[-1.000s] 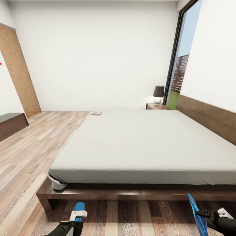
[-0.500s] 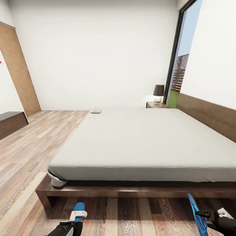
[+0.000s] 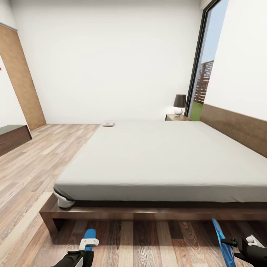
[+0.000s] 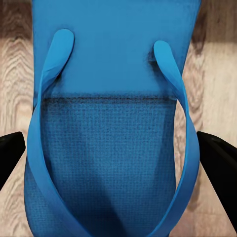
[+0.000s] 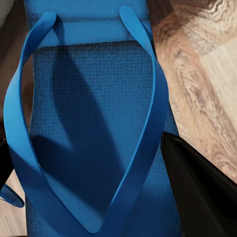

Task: In the bedroom, move the book from the bed onto either nightstand, and place the two sandals side by side next to the bed.

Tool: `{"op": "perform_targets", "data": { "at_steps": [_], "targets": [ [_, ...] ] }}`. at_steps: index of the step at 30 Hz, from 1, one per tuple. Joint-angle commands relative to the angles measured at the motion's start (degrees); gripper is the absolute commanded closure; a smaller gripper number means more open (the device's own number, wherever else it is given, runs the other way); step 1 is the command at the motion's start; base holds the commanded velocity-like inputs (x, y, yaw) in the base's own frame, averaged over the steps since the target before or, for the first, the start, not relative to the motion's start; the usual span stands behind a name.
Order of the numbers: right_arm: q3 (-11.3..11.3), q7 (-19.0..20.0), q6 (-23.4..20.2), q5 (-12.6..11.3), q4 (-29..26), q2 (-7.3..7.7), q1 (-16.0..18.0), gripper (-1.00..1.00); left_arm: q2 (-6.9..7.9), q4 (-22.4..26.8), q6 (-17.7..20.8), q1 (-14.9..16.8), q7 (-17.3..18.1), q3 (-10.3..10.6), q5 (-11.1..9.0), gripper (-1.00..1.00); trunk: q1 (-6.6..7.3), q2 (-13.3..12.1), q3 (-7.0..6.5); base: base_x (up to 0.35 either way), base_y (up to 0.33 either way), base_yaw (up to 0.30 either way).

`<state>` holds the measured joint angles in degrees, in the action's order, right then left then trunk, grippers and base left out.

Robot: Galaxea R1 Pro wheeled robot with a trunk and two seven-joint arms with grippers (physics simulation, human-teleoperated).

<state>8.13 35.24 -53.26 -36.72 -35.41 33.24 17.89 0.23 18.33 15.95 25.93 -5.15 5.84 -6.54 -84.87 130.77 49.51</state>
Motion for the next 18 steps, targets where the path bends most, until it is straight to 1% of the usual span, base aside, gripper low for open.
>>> {"op": "perform_targets", "data": {
  "at_steps": [1, 18],
  "targets": [
    [0.2, 0.2, -0.3, 0.1, 0.0, -0.02, 0.0, 1.0, 0.03, 0.1, 0.3, 0.0, -0.5, 0.5, -0.6, 1.0, -0.21, 0.4, 0.24, 0.0, 0.0, 0.0],
    [0.2, 0.1, -0.3, 0.1, 0.0, -0.02, 0.0, 1.0, 0.03, 0.1, 0.3, 0.0, -0.4, 0.5, -0.6, 1.0, -3.95, 7.3, 3.29, 0.0, 0.0, 0.0]
  ]
}}
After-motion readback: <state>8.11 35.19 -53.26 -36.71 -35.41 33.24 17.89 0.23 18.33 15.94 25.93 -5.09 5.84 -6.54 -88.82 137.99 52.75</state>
